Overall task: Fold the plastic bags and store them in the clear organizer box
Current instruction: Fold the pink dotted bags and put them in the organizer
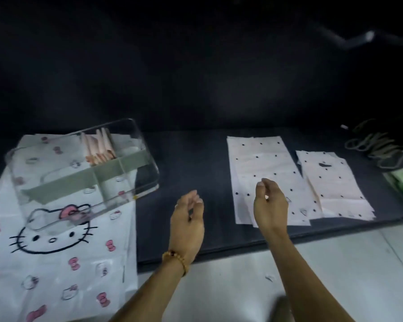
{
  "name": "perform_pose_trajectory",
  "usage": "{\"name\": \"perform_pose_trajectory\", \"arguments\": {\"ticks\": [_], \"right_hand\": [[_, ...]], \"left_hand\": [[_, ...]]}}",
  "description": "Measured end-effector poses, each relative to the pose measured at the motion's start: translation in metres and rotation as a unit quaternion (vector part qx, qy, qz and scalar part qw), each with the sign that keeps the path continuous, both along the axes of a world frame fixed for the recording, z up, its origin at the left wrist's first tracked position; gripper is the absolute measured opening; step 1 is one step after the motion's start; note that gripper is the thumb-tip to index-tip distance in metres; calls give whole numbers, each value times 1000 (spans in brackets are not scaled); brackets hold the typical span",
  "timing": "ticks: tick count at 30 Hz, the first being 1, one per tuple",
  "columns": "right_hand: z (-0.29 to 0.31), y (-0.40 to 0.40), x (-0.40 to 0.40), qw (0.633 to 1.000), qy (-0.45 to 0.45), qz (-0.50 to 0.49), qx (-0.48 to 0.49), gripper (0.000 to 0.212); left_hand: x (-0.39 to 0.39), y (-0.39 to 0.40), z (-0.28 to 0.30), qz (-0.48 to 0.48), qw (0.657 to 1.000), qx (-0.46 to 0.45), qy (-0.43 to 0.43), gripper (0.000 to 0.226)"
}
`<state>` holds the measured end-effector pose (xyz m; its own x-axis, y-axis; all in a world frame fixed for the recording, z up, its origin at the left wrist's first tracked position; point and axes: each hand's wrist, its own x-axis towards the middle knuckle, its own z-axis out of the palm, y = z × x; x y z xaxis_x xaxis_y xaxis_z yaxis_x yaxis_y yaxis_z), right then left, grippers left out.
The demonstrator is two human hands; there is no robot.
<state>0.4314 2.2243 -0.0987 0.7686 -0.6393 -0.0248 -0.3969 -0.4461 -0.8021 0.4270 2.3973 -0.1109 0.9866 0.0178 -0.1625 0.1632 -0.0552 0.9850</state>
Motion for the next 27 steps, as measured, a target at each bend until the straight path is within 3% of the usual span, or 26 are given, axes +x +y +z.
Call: {"name": "perform_pose_trajectory", "arguments": {"ticks": [3, 6, 8, 11, 13, 18, 24, 27], "right_hand": [[-16, -62, -29, 996, 78, -7, -34, 46], [-31, -102, -47, 985, 156, 27, -70, 53], [-39, -114, -52, 971, 182, 88, -130, 48], [-48, -117, -59, 946, 191, 137, -225, 46], [-53, -117, -61, 949, 155, 114, -249, 38], [-54, -115, -58, 944, 147, 99, -279, 30], [-37, -92, -54, 952, 47, 122, -276, 30], [-25, -66, -52, 956, 28, 167, -237, 59]], "left_hand": [[-4, -43, -12, -95, 994, 56, -8, 29], [1, -78, -25, -198, 962, 179, -51, 39], [10, -94, -34, -268, 910, 291, -125, 47], [22, -107, -50, -364, 793, 429, -232, 57], [26, -111, -56, -372, 767, 460, -247, 56], [28, -119, -54, -325, 788, 449, -269, 31], [27, -101, -34, -270, 827, 415, -267, 27], [27, -71, -16, -234, 826, 423, -289, 20]]}}
